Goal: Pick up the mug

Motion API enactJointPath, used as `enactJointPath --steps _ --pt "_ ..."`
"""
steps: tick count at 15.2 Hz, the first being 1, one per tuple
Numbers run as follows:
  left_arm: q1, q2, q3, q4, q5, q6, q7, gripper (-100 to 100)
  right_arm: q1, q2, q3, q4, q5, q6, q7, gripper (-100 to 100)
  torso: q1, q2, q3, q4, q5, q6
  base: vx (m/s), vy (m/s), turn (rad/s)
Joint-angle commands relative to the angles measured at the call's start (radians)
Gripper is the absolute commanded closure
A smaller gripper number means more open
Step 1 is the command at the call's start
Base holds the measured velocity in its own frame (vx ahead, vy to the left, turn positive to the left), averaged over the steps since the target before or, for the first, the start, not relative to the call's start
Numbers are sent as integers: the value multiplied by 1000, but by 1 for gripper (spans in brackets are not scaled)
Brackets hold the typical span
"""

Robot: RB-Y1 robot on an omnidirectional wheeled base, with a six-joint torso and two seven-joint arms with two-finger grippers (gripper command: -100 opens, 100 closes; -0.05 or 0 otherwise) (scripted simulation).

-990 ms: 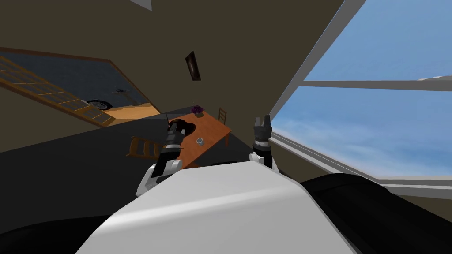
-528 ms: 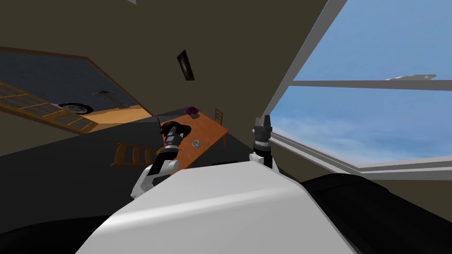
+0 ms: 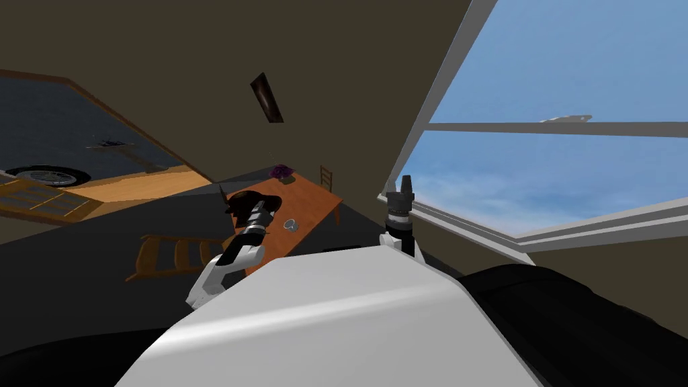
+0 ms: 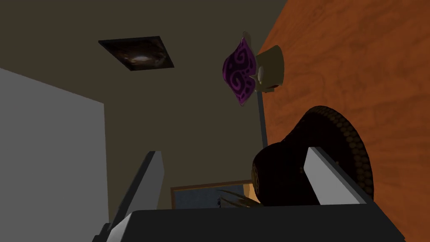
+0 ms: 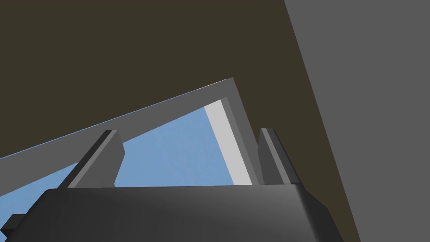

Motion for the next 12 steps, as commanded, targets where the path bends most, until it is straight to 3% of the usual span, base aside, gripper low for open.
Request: enactJointPath --steps 1,4,6,7,9,10,12 --pt "-1 5 7 16 10 31 4 -100 0 0 0 0 0 0 0 0 0 0 0 0 0 0 25 -10 -79" --pt "-1 34 54 77 70 114 26 -100 0 0 0 0 0 0 0 0 0 0 0 0 0 0 36 -13 -213" --pt "-1 34 54 82 70 152 26 -100 0 0 0 0 0 0 0 0 1 -1 -1 0 0 0 37 -9 -138" --pt "0 48 77 116 101 178 37 -100 0 0 0 0 0 0 0 0 1 0 0 0 0 -1 33 -14 -212" --pt "0 48 77 116 101 214 37 -100 0 0 0 0 0 0 0 0 1 0 0 0 0 0 31 -5 -144" --pt "1 61 100 151 132 245 48 -100 0 0 0 0 0 0 0 0 1 0 0 0 0 -1 31 -6 -161" --pt "1 61 100 151 132 272 48 -100 0 0 0 0 0 0 0 0 1 0 0 0 0 0 29 -1 -140"
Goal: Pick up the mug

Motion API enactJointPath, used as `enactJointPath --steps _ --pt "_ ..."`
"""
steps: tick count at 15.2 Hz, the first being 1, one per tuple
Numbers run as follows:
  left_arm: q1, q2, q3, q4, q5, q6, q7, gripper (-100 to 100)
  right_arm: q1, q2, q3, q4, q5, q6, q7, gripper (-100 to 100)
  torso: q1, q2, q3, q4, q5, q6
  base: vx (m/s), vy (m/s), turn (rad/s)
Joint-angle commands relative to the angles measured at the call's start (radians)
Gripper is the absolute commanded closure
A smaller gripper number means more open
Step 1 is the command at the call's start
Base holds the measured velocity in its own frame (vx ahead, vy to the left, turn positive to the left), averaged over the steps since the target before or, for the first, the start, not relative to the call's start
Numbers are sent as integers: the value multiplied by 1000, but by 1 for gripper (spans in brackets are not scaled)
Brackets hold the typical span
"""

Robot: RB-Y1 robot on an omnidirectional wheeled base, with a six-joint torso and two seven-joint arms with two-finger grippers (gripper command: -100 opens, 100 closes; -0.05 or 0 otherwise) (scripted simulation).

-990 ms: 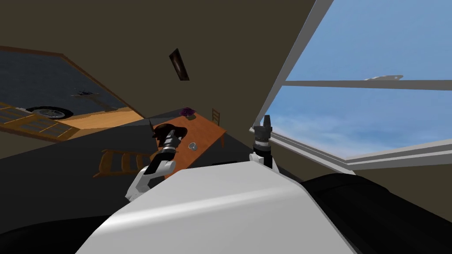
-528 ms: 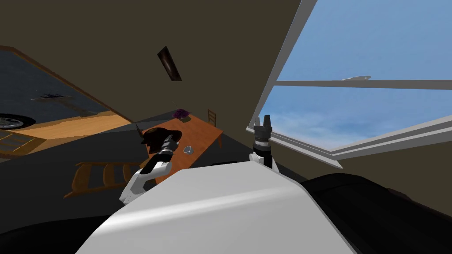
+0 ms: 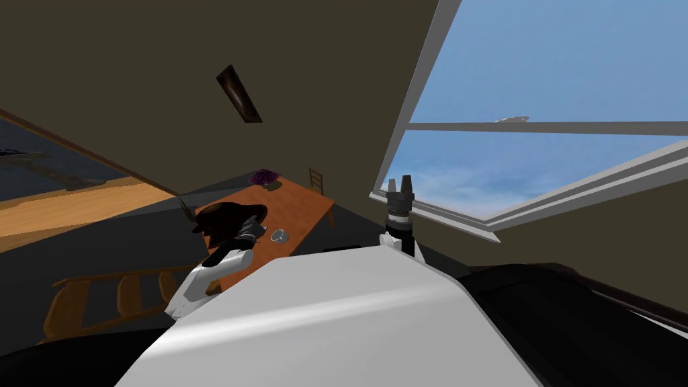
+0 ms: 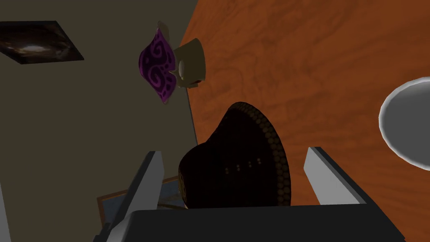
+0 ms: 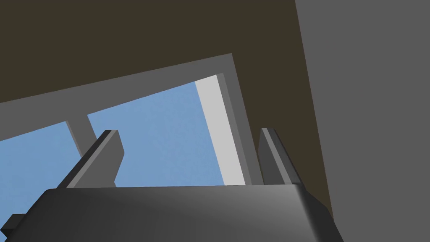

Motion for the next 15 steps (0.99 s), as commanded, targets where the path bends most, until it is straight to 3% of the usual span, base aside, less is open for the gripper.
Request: enactJointPath --steps 1,2,5,6,8,9,11,12,14,15 --pt "-3 3 4 6 5 32 2 -100 0 0 0 0 0 0 0 0 0 0 0 0 0 0 13 3 5" --pt "-2 15 27 42 36 67 13 -100 0 0 0 0 0 0 0 0 0 1 0 0 0 0 20 -6 -163" --pt "-2 15 27 42 36 94 13 -100 0 0 0 0 0 0 0 0 0 0 0 0 0 0 23 1 -101" --pt "0 27 49 77 68 128 23 -100 0 0 0 0 0 0 0 0 0 1 0 0 0 0 25 -1 -154" --pt "0 27 49 77 68 156 23 -100 0 0 0 0 0 0 0 0 0 0 0 0 0 0 26 4 -161" --pt "3 37 72 113 100 182 33 -100 0 0 0 0 0 0 0 0 0 0 0 0 0 0 31 7 -200" --pt "3 37 72 113 100 218 33 -100 0 0 0 0 0 0 0 0 1 0 0 0 0 0 37 12 -119" --pt "5 48 94 148 131 246 43 -100 0 0 0 0 0 0 0 0 1 0 0 0 0 0 35 4 -189" --pt "5 48 94 148 131 279 43 -100 0 0 0 0 0 0 0 0 1 0 0 0 0 0 29 10 -127" --pt "8 57 115 183 162 308 53 -100 0 0 0 0 0 0 0 0 1 0 0 0 0 0 34 9 -161"
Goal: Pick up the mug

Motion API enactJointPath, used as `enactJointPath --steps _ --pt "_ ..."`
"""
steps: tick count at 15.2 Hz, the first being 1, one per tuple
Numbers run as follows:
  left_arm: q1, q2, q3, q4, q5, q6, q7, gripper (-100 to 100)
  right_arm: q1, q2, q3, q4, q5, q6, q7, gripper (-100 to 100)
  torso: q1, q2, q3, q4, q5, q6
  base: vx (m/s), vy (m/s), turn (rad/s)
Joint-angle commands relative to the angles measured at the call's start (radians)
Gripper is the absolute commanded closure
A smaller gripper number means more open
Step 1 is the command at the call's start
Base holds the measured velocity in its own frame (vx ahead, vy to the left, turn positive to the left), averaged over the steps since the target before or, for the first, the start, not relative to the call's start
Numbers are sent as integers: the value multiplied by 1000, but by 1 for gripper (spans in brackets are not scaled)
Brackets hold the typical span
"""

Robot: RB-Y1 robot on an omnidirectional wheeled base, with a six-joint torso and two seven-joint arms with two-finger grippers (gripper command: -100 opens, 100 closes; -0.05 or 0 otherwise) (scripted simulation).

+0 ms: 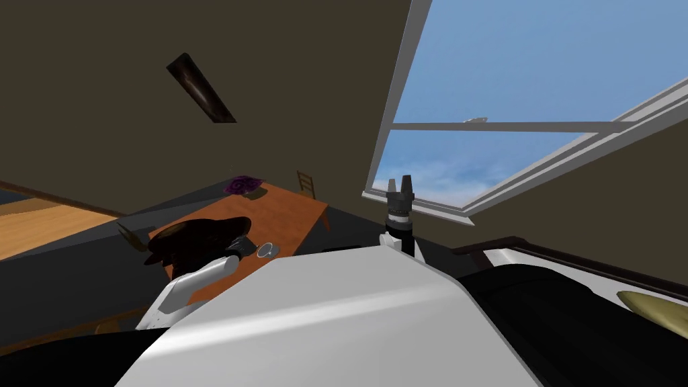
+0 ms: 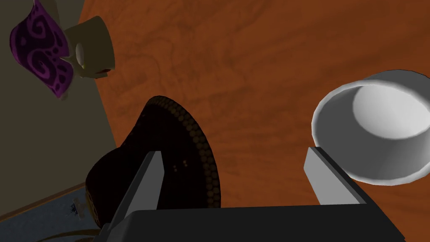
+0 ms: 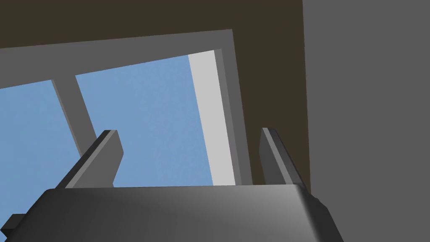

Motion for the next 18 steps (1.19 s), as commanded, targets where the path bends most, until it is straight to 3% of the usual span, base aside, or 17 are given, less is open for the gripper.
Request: enactJointPath --steps 1,2,3,5,6,9,10,15,18 --pt "5 9 16 27 27 50 7 -100 0 0 0 0 0 0 0 0 0 0 0 0 0 0 38 12 -184" --pt "5 9 16 27 27 61 7 -100 0 0 0 0 0 0 0 0 0 0 0 0 0 0 26 14 -73" --pt "8 17 37 62 57 92 16 -100 0 0 0 0 0 0 0 0 0 0 0 0 0 0 29 12 -162" --pt "8 17 37 62 57 120 16 -100 0 0 0 0 0 0 0 0 0 0 0 0 0 0 30 18 -121" --pt "11 25 57 96 88 143 25 -100 0 0 0 0 0 0 0 0 0 0 0 0 0 0 33 19 -167" --pt "11 25 57 96 88 177 25 -100 0 0 0 0 0 0 0 0 1 0 0 0 0 0 25 19 -88" --pt "15 33 76 130 117 212 33 -100 0 0 0 0 0 0 0 0 0 1 0 0 0 -1 21 13 -130" --pt "19 39 95 163 146 287 41 -100 0 0 0 0 0 0 0 0 1 0 0 0 0 0 27 23 -129" --pt "27 50 128 219 199 371 56 -100 0 0 0 0 0 0 0 0 1 0 0 0 0 0 32 30 -182"
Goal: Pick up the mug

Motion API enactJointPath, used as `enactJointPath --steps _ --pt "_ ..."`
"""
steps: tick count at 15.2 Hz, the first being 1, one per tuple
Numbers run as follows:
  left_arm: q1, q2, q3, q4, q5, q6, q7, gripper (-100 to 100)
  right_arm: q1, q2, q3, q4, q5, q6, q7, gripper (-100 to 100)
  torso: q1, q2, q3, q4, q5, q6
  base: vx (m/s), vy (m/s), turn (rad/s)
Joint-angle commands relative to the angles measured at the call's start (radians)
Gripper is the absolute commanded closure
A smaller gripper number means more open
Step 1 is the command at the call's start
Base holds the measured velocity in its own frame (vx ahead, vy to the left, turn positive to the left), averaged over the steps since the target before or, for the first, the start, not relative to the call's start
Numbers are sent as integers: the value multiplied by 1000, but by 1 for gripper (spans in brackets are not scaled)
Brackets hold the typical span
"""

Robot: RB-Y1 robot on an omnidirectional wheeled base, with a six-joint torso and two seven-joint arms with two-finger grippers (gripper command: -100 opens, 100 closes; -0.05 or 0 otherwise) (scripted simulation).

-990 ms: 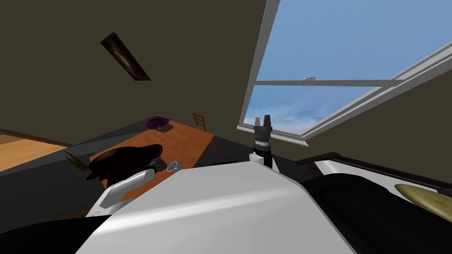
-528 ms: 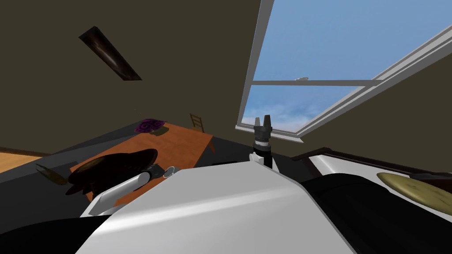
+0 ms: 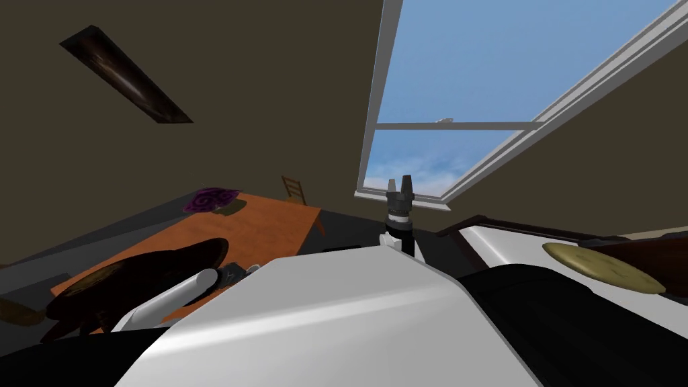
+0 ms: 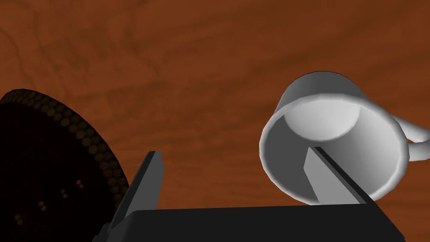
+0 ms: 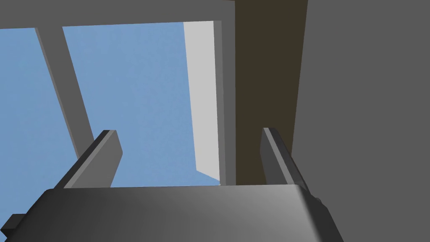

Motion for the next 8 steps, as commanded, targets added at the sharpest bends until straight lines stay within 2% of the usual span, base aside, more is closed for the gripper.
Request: enactJointPath --steps 1,2,3,4,5,8 --pt "7 4 15 23 24 50 5 -100 0 0 0 0 0 0 0 0 0 0 0 0 0 0 38 43 -162" --pt "7 4 15 23 24 52 5 -100 0 0 0 0 0 0 0 0 0 0 0 0 0 -1 27 35 -21" --pt "11 8 30 52 49 85 11 -100 0 0 0 0 0 0 0 0 0 0 0 0 0 -1 29 33 -82" --pt "11 8 30 52 49 98 11 -100 0 0 0 0 0 0 0 0 0 0 0 0 0 -1 31 34 -125" --pt "15 12 44 80 72 127 17 -100 0 0 0 0 0 0 0 0 0 0 0 0 0 0 38 40 -210" --pt "19 15 58 105 94 182 23 -100 0 0 0 0 0 0 0 0 1 0 0 0 0 0 29 48 -145"
